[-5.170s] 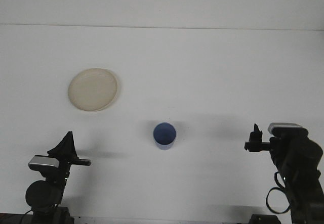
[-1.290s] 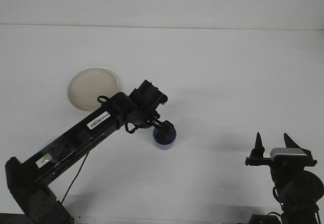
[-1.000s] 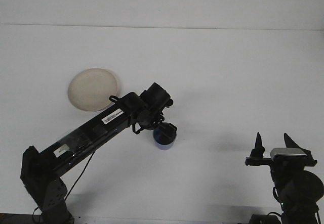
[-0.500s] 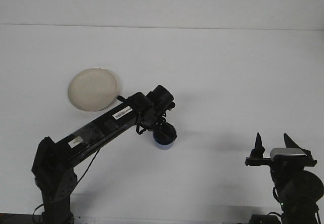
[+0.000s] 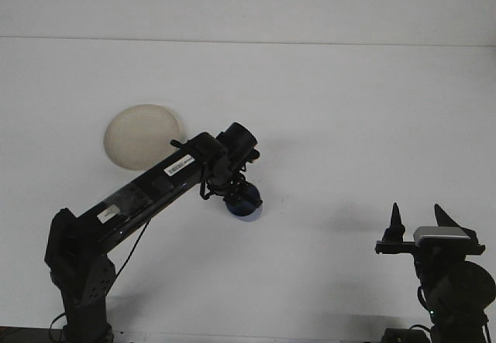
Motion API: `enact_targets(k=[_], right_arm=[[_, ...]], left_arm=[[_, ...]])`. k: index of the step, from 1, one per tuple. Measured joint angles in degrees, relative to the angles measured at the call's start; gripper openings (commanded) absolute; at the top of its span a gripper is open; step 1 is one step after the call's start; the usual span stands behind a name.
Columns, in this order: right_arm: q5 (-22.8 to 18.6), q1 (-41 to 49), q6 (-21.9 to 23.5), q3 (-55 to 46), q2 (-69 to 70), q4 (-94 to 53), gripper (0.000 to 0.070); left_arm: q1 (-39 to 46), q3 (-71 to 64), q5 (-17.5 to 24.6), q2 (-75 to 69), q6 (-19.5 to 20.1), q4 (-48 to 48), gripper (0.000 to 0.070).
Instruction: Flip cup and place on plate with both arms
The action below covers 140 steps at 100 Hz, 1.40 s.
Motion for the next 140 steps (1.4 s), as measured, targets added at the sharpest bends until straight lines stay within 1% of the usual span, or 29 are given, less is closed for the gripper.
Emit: enact_targets(k=[7,22,27,40,54,75,91,118,140], right_arm=[[0.0,0.0,0.0,0.0,0.0,0.0,0.0532],[0.0,0.0,0.0,0.0,0.0,0.0,0.0532],[0.0,0.0,0.0,0.0,0.0,0.0,0.0532],[0.0,0.0,0.0,0.0,0.0,0.0,0.0532],[0.0,0.0,0.0,0.0,0.0,0.0,0.0532],[0.0,0.0,0.0,0.0,0.0,0.0,0.0532],[0.0,0.0,0.0,0.0,0.0,0.0,0.0532],[0.0,0.0,0.0,0.0,0.0,0.0,0.0532],[0.0,0.0,0.0,0.0,0.0,0.0,0.0532]], left_arm=[[2.5,2.7,-0.7,-1.2,0.3,-2.2,0.0005],[9.4,12.2,-5.7,-3.9,0.9,-6.2,0.0005],[12.3,15.7,-6.3,-4.1,1.2,-7.0,0.0005],[20.2,21.0,-6.6,-4.1,2.0,-6.7,0.0005],[28.1,21.5,-7.0,-3.1,2.1,-8.0,0.0005],[35.6,21.5,-7.1,4.2,2.1,-8.4,0.0005],[37.7,21.5,-7.1,7.5,2.0,-8.1,0.0005],[37.8,21.5,-7.1,11.5,2.0,-5.8,0.0005],[37.8,21.5,-7.1,12.8,2.1,-5.8,0.0012]])
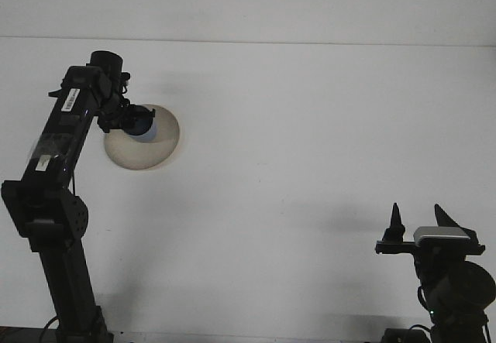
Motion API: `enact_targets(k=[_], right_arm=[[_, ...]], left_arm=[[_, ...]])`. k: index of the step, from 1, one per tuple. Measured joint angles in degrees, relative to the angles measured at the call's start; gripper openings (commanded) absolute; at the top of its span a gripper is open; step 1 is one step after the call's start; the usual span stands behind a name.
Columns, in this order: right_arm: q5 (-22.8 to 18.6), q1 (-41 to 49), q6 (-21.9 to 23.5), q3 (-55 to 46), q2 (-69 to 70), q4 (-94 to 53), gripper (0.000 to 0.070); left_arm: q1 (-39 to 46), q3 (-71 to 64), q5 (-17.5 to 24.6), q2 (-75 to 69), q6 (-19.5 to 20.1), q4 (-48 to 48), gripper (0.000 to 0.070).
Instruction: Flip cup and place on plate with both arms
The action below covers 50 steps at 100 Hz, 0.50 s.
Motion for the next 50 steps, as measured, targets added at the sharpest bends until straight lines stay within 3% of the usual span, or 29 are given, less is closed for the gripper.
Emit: enact_targets(k=[25,30,43,50], right_arm=[[0.0,0.0,0.0,0.0,0.0,0.0,0.0532],[0.0,0.0,0.0,0.0,0.0,0.0,0.0532],[0.0,0.0,0.0,0.0,0.0,0.0,0.0532],[0.0,0.0,0.0,0.0,0.0,0.0,0.0532]], left_arm=[[0.1,0.0,0.0,1.8,0.0,-0.3,0.0037],[0.1,0.0,0.0,1.8,0.0,0.0,0.0105],[0.1,0.0,0.0,1.8,-0.1,0.1,0.0389],[0.2,0.0,0.0,1.8,-0.1,0.0,0.0456]])
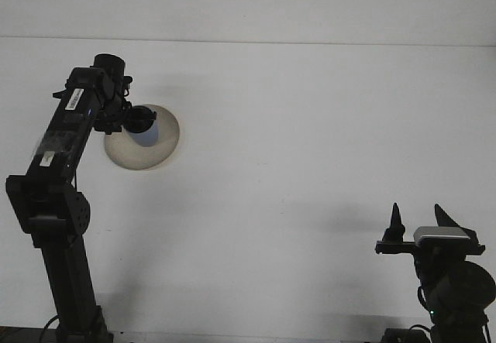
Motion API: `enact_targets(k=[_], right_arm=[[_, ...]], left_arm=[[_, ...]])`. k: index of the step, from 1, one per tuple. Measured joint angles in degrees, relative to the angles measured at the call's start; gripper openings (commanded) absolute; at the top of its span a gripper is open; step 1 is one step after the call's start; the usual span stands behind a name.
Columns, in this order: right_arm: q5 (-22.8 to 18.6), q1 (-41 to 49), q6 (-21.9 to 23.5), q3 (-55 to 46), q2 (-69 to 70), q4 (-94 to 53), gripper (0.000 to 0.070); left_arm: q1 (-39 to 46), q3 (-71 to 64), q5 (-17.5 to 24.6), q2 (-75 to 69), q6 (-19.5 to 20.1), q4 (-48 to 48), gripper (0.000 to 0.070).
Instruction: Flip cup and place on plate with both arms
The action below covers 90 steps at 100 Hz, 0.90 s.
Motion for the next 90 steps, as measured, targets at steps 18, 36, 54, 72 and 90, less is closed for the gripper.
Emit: enact_targets(k=[18,36,54,72,90], right_arm=[[0.0,0.0,0.0,0.0,0.0,0.0,0.0532],[0.0,0.0,0.0,0.0,0.0,0.0,0.0532],[0.0,0.0,0.0,0.0,0.0,0.0,0.0532],[0.0,0.0,0.0,0.0,0.0,0.0,0.0532],[0.0,0.0,0.0,0.0,0.0,0.0,0.0532]], left_arm=[[0.3,4.4,0.0,0.2,0.0,-2.6,0.0464],[0.7,12.9,0.0,0.2,-0.6,-8.0,0.0464],[0.7,13.9,0.1,-2.1,-1.4,-9.6,0.0463],[0.4,13.7,1.0,-10.1,-1.6,-9.7,0.0463],[-1.1,8.6,1.0,-21.8,-1.6,-9.5,0.0463]])
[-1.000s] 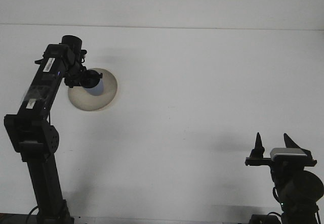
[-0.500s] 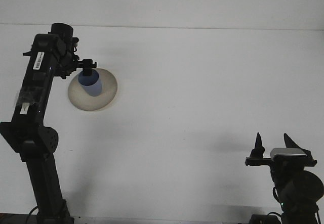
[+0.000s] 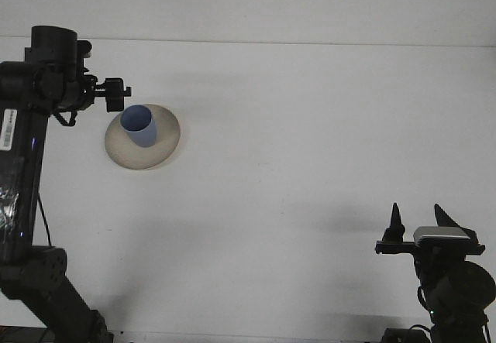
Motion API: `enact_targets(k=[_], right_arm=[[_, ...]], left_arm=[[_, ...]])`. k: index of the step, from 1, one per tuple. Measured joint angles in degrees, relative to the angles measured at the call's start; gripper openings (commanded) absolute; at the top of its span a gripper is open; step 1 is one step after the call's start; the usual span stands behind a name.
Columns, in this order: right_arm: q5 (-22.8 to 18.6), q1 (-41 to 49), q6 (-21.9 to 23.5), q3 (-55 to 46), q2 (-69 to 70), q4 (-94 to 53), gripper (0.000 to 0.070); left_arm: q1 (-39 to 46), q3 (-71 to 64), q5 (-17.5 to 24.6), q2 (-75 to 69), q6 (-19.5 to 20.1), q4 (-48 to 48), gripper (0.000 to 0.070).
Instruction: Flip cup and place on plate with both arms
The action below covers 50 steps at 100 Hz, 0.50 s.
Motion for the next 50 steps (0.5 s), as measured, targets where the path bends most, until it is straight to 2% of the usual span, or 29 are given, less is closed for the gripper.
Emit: enact_targets(k=[15,50], right_arm=[[0.0,0.0,0.0,0.0,0.0,0.0,0.0532],[0.0,0.0,0.0,0.0,0.0,0.0,0.0532]], left_arm=[[-1.5,-11.2,0.0,-9.0,0.0,2.0,0.0463],[-1.8,-46.2,0.0,-35.5,-1.2,23.5,0.0463]])
